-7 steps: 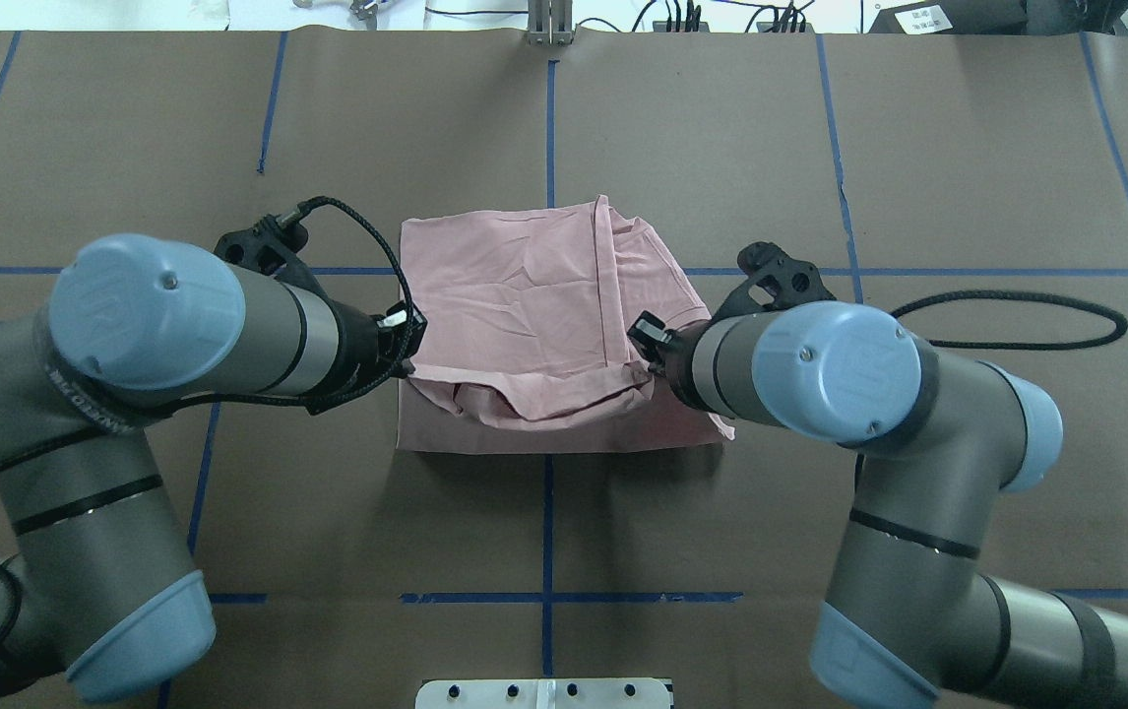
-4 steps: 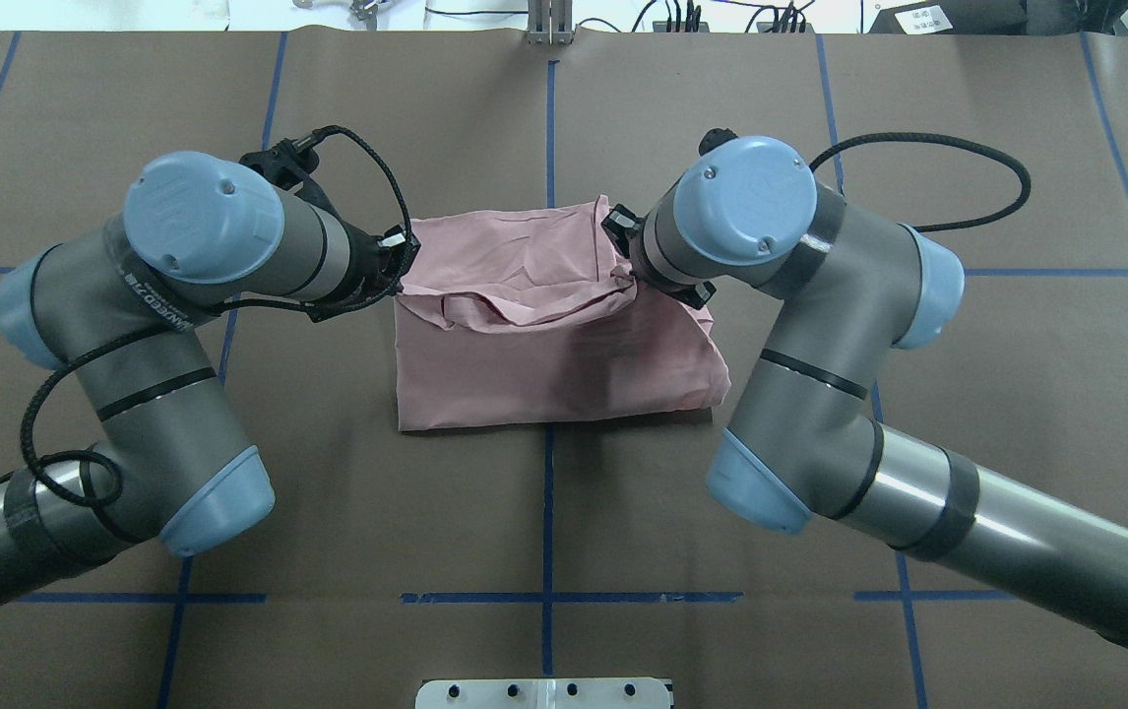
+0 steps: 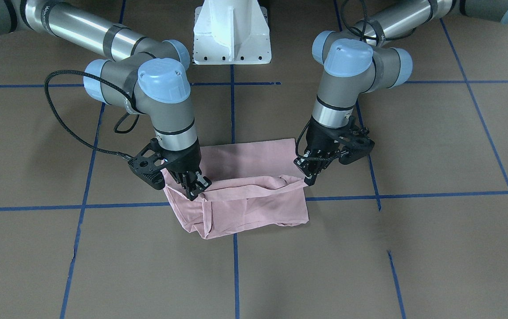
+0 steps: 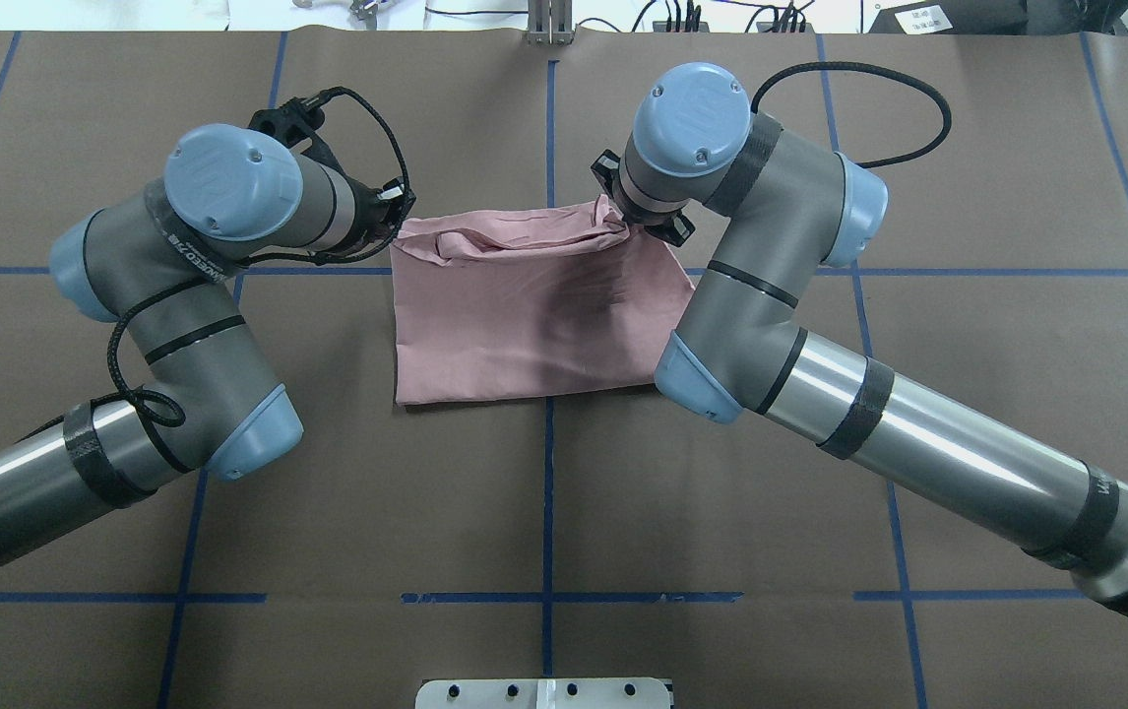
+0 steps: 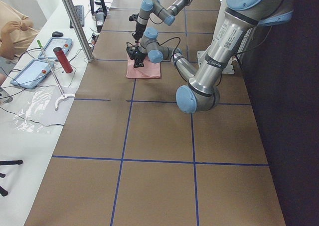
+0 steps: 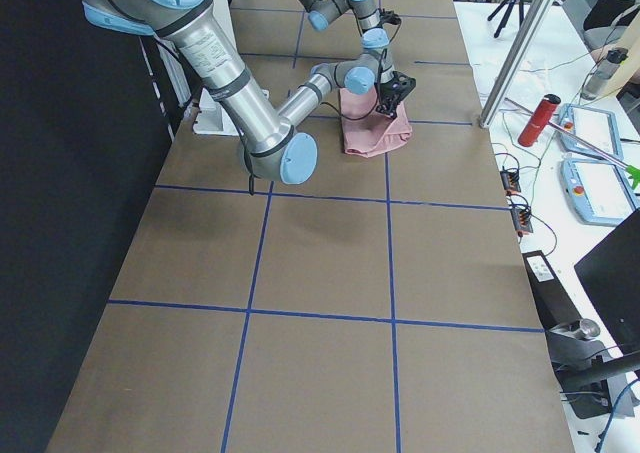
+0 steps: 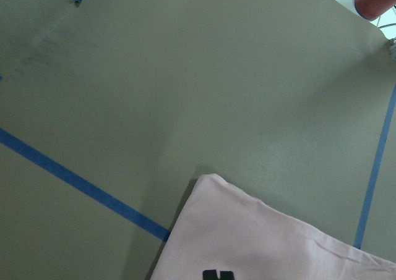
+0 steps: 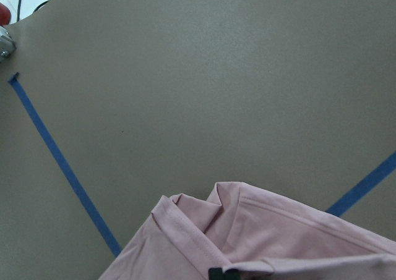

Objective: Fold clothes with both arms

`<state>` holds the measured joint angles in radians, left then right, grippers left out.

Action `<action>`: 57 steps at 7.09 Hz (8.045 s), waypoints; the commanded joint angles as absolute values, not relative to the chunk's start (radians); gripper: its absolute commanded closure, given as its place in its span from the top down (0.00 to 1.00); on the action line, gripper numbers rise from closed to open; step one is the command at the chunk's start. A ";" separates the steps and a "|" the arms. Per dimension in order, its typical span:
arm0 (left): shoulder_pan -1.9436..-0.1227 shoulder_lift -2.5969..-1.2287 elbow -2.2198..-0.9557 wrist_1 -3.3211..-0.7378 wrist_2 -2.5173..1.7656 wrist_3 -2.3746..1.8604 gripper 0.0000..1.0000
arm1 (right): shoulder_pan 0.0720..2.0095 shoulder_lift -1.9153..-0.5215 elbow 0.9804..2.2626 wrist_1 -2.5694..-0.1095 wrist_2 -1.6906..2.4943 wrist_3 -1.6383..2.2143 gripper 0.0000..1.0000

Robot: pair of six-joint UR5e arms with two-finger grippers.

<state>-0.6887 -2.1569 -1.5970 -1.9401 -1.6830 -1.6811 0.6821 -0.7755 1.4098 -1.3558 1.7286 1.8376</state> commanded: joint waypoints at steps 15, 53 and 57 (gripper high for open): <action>-1.577 -1.675 -1.541 -2.065 -2.414 -0.031 1.00 | 1.511 -1.110 1.375 -1.600 2.283 0.156 1.00; -1.601 -1.408 -1.848 -1.495 -2.338 -0.054 1.00 | 1.465 -1.482 1.638 -1.692 2.384 0.112 1.00; -1.598 -1.384 -1.844 -1.497 -2.341 -0.049 1.00 | 1.465 -1.483 1.635 -1.694 2.384 0.113 1.00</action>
